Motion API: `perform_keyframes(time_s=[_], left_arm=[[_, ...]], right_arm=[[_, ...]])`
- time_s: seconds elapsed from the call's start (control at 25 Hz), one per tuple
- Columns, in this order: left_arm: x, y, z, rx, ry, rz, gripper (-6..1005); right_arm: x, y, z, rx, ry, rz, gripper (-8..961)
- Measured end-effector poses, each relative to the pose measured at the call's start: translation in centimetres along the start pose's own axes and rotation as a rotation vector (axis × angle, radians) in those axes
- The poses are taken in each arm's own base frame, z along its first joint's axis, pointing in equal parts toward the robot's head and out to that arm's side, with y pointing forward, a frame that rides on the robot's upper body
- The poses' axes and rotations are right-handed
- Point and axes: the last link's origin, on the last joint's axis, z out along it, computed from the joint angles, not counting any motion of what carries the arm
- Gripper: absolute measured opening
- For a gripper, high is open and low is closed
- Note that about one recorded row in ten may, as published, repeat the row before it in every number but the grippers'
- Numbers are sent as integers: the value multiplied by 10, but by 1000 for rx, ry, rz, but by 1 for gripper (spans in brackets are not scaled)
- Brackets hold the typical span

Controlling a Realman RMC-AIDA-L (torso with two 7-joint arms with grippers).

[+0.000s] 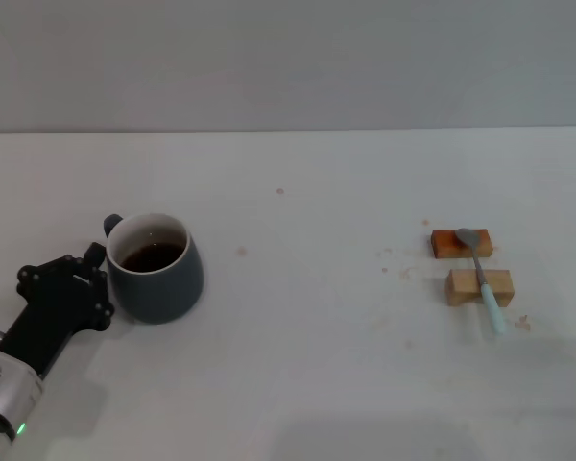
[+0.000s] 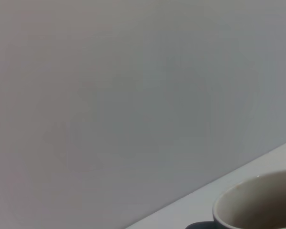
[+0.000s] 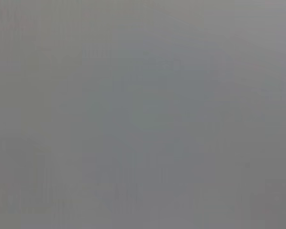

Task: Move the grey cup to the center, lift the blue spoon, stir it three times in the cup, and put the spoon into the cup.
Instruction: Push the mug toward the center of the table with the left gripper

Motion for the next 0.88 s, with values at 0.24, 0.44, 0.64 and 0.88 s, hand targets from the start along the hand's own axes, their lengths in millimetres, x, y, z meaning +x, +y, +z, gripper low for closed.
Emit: perform_keyframes(time_s=[0.24,0.44,0.64,0.88], left_arm=[[4,9,2,-28,16,-15,-2],[9,18,6,-63,32,-21,-2],[13,25,9,-89,47,-28,-2],[12,25,8,-93,39,-25,-2]], right_arm=[[0,1,1,-3,-3,2,743],[0,2,2,-7,-5,2,743],[0,2,2,-9,-5,2,743],[0,1,0,-5,-1,1,743]])
